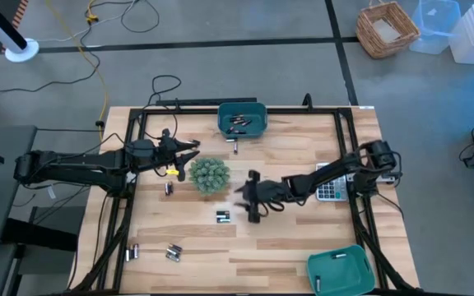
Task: Sort batteries
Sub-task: Put the silver battery into the green bin
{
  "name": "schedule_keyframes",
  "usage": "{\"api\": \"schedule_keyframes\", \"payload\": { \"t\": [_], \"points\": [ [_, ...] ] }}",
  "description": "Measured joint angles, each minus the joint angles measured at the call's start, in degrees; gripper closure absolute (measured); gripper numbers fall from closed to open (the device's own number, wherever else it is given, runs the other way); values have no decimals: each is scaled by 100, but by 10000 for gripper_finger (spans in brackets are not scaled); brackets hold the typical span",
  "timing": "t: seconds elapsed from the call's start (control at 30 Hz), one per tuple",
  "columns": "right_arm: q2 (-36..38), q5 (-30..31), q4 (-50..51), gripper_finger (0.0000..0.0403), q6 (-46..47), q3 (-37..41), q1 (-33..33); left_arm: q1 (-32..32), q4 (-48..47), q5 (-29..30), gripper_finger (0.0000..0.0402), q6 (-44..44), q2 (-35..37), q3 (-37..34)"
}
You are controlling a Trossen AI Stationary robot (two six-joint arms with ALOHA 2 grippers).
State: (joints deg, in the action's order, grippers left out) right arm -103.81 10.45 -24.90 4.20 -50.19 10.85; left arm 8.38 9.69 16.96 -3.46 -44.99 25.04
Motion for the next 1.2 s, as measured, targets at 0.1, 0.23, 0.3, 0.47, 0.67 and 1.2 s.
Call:
{"api": "schedule_keyframes", "payload": {
  "t": [0.1,0.23,0.3,0.47,0.67,1.2],
  "points": [
    [0,-50,-185,179,157,-31,256,-2,-80,-48,283,44,1,0],
    [-10,-23,-168,179,335,-156,525,0,-401,-49,283,56,0,0],
    [-78,-10,-194,179,427,-285,606,-1,-456,-49,283,59,0,0],
    [-624,146,-47,185,457,-811,780,-128,-511,-49,283,60,2,0],
    [-1260,275,-46,199,483,-1446,878,-350,-598,-55,283,66,1,-2],
    [-1740,330,620,203,793,-1840,906,-532,-480,-56,283,99,0,-2]
  ]
}}
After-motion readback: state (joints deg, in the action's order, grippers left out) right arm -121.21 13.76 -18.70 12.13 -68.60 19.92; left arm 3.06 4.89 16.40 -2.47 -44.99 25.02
